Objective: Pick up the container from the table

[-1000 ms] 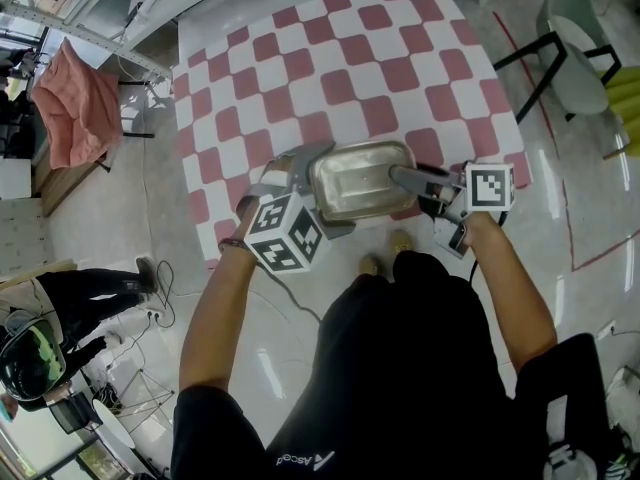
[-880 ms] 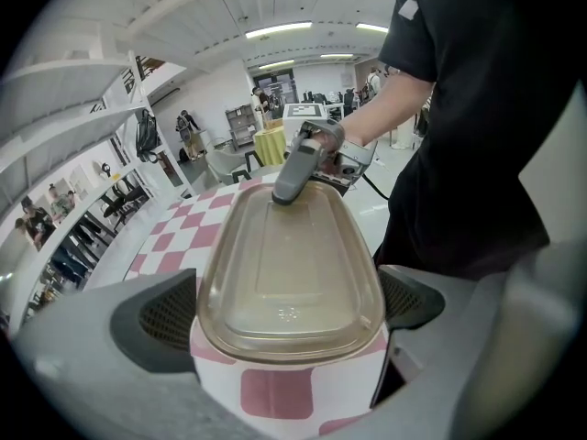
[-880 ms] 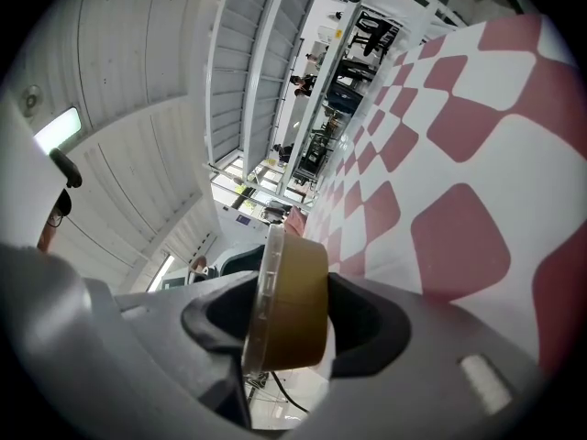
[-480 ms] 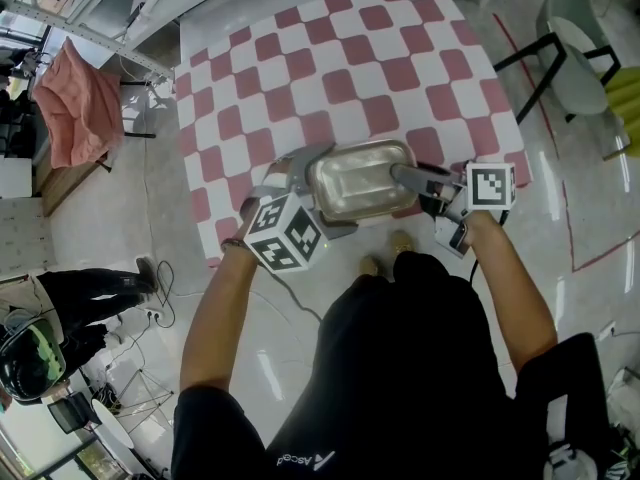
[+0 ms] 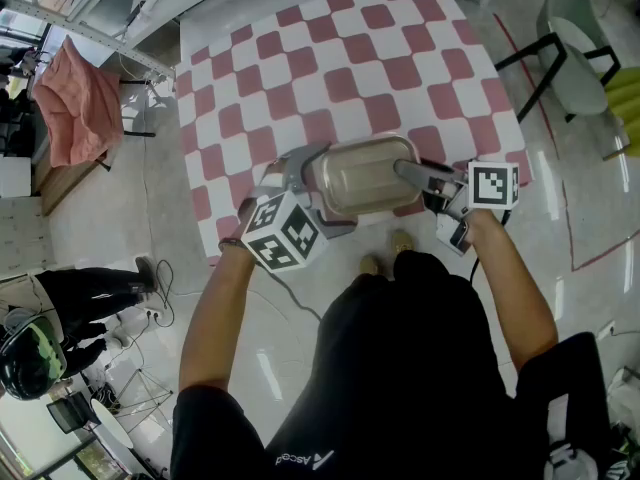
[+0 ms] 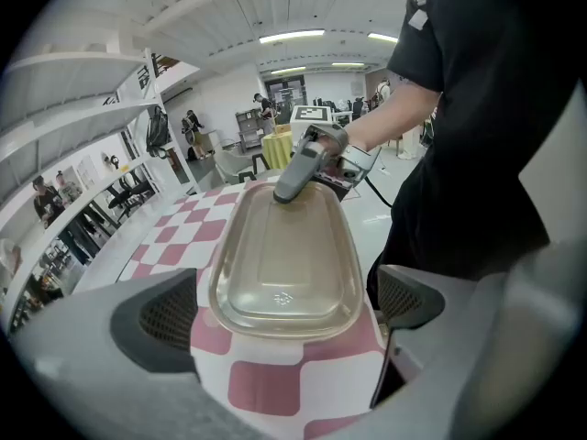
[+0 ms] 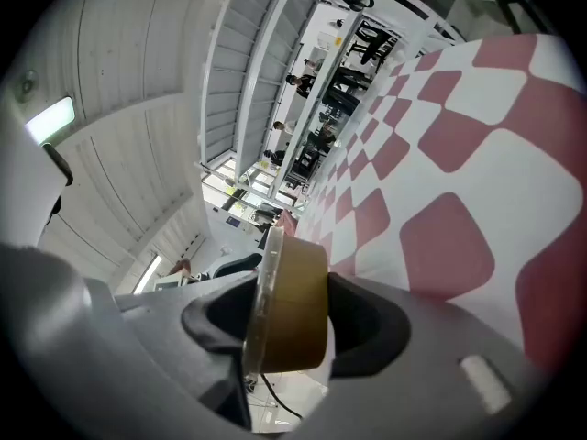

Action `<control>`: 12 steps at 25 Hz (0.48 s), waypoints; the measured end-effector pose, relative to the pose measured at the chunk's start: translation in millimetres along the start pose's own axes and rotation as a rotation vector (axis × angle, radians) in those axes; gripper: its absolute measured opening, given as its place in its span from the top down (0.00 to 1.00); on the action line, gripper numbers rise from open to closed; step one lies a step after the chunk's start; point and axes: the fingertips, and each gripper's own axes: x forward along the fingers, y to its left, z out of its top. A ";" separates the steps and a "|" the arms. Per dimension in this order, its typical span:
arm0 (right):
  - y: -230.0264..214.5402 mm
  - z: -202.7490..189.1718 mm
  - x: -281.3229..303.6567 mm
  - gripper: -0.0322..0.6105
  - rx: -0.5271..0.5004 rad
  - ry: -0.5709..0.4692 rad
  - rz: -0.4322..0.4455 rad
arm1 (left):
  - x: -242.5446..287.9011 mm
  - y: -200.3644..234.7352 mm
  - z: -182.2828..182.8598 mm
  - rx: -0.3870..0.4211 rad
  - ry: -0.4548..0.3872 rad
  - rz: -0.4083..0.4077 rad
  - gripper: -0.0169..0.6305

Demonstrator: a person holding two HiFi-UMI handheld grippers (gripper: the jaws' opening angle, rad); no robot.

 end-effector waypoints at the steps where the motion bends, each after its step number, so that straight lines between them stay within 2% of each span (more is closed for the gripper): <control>1: -1.0 1.5 -0.8 0.60 0.002 -0.009 -0.005 | 0.0 -2.7 -0.1 -0.005 -0.001 -0.014 0.05; 3: -3.2 5.6 -2.9 0.60 0.000 -0.033 -0.014 | -1.7 -7.1 3.2 -0.037 -0.025 -0.041 0.05; 6: -3.8 13.1 -6.4 0.60 -0.006 -0.078 -0.013 | -10.7 -3.6 16.0 -0.128 -0.123 -0.041 0.06; 10: -6.0 21.5 -12.7 0.60 -0.009 -0.131 -0.018 | -29.8 9.7 36.3 -0.217 -0.287 0.015 0.08; 12: -4.5 26.9 -15.5 0.60 -0.009 -0.160 -0.005 | -39.6 16.5 42.4 -0.263 -0.359 0.057 0.13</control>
